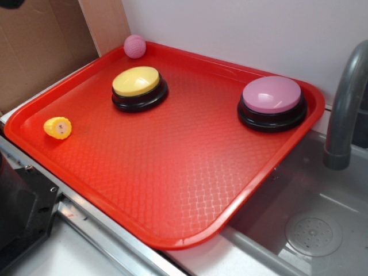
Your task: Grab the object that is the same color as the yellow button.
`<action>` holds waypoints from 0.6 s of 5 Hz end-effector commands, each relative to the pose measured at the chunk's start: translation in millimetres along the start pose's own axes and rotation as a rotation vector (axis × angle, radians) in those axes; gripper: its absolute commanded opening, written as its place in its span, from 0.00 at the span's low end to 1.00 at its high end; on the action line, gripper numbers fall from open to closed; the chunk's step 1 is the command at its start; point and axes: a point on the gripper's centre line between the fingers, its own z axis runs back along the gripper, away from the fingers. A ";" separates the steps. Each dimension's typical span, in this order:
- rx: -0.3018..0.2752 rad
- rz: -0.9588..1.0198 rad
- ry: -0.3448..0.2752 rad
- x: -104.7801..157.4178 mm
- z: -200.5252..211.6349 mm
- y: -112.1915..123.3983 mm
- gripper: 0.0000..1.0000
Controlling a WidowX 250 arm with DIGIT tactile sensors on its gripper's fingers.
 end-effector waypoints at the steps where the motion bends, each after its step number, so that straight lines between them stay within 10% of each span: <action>1: 0.000 0.000 0.000 0.0 0.0 0.0 1.00; 3: -0.057 0.336 -0.019 1.1 -31.7 49.9 1.00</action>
